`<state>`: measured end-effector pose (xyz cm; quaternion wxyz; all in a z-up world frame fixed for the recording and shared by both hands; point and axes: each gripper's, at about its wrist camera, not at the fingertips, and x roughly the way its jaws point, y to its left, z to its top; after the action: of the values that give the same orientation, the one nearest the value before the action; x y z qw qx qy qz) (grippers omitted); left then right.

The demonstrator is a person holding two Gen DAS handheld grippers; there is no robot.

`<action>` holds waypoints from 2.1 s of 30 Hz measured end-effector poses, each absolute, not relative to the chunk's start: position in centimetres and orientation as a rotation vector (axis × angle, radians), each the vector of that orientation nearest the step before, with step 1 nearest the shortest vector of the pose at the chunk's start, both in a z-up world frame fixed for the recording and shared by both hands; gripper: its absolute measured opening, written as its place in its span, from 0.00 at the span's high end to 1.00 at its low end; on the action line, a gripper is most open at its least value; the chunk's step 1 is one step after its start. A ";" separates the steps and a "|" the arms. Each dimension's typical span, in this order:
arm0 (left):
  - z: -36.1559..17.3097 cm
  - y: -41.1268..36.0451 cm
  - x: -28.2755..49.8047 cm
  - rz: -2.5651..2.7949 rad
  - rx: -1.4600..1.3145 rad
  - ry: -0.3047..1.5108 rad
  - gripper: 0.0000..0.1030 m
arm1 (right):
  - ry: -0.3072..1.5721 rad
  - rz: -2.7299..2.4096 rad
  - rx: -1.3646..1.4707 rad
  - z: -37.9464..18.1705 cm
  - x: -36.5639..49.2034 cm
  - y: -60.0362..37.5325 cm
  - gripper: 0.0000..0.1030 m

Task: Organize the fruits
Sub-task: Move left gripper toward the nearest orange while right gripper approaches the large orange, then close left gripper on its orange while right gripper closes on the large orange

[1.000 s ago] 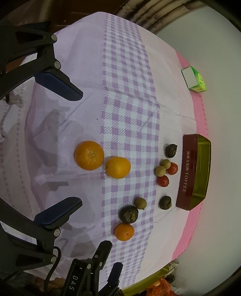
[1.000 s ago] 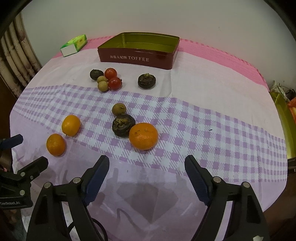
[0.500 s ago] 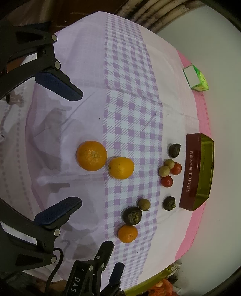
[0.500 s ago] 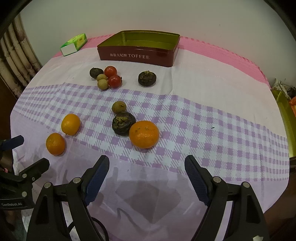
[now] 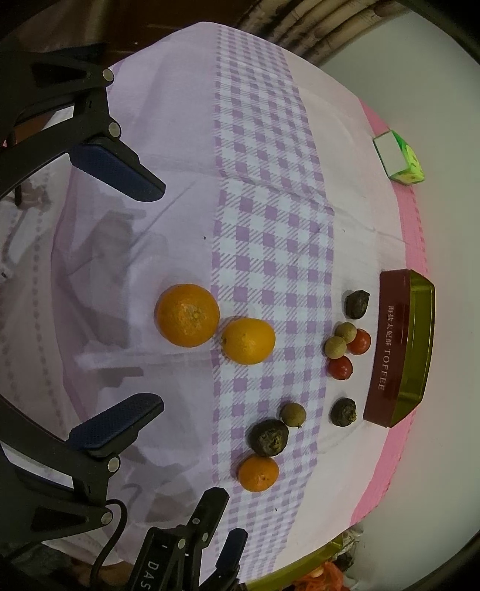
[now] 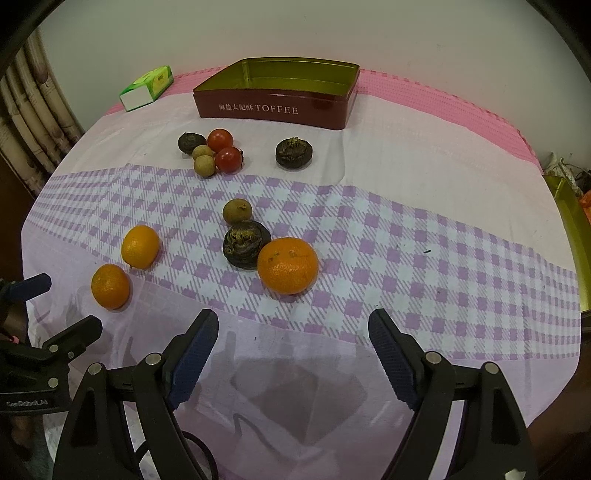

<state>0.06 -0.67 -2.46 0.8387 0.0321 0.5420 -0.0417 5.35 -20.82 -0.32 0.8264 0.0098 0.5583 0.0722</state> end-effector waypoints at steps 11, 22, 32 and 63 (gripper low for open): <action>-2.6 -0.5 0.3 -0.089 0.056 1.160 0.00 | 1.191 0.156 0.027 -0.6 5.3 -20.7 0.22; -2.7 -0.4 0.4 -0.086 0.055 1.161 0.00 | 1.202 0.158 0.039 -0.7 5.4 -20.9 0.26; -2.8 -0.4 0.3 -0.088 0.054 1.159 0.00 | 1.207 0.159 0.042 -0.8 5.5 -20.9 0.26; -4.7 -0.3 2.3 -0.108 0.035 1.217 0.20 | 1.270 0.161 0.051 -3.3 7.5 -21.4 0.32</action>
<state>2.32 -0.34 -4.65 0.8191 0.0165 0.5712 -0.0507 7.55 -21.39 -3.32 0.8016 0.0236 0.5926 0.0752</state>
